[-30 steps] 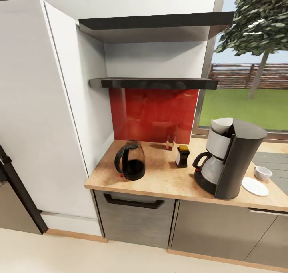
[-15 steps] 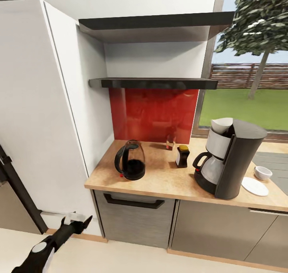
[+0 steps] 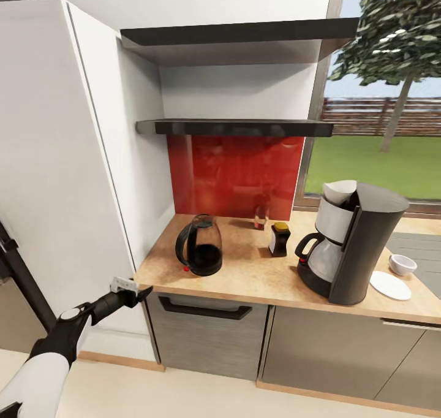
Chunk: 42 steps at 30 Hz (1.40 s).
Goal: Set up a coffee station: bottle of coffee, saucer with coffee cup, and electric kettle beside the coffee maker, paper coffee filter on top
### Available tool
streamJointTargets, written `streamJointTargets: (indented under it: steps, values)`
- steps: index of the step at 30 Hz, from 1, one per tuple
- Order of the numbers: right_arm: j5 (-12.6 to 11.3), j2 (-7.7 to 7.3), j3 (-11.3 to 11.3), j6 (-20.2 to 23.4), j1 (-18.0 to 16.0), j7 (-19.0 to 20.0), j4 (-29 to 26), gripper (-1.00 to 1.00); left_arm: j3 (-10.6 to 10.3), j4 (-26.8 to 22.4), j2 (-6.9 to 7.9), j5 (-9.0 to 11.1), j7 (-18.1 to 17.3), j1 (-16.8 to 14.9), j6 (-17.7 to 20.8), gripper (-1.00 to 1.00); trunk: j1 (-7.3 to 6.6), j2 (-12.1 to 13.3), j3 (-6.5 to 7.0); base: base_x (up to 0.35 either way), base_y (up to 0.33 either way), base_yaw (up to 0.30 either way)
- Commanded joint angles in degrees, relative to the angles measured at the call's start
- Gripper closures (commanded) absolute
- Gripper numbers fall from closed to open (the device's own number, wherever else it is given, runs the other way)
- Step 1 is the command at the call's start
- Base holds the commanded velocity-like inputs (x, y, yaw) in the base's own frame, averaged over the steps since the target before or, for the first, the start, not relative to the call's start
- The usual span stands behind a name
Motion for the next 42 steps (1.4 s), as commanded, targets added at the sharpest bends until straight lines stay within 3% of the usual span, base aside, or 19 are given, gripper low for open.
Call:
streamJointTargets:
  steps: [1,11,29,35,42]
  values:
    - [-0.61,0.02,0.43,-0.22,-0.06,0.22,0.09,-1.0,0.07,0.0,-0.12,-0.28,-0.17,0.22,-0.78,-1.0,0.04,-0.13,-0.13,0.0,0.0,0.0]
    - [-0.7,-0.71,0.31,-0.22,-0.06,0.3,-0.02,-1.0,-1.02,-0.37,-0.28,0.57,-0.31,1.22,-1.14,-1.0,0.04,-0.13,-0.13,0.0,0.0,0.0]
    - [-0.7,-0.75,0.34,-0.22,-0.06,0.22,0.02,-1.0,-6.81,-0.84,-0.32,0.67,-0.44,0.64,-0.56,-1.0,0.04,-0.13,-0.13,0.0,0.0,-0.202]
    - [-0.7,-0.75,0.39,-0.22,-0.06,0.22,0.02,-1.0,-6.84,-6.32,-0.27,0.77,-0.44,1.0,-0.07,-1.0,0.04,-0.13,-0.13,0.0,0.0,-0.138]
    - [-0.7,-0.75,0.42,-0.22,-0.06,0.22,0.02,-1.0,-6.85,-10.34,-0.63,0.84,-0.52,0.79,4.05,-1.0,0.04,-0.13,-0.13,0.0,0.0,-0.01]
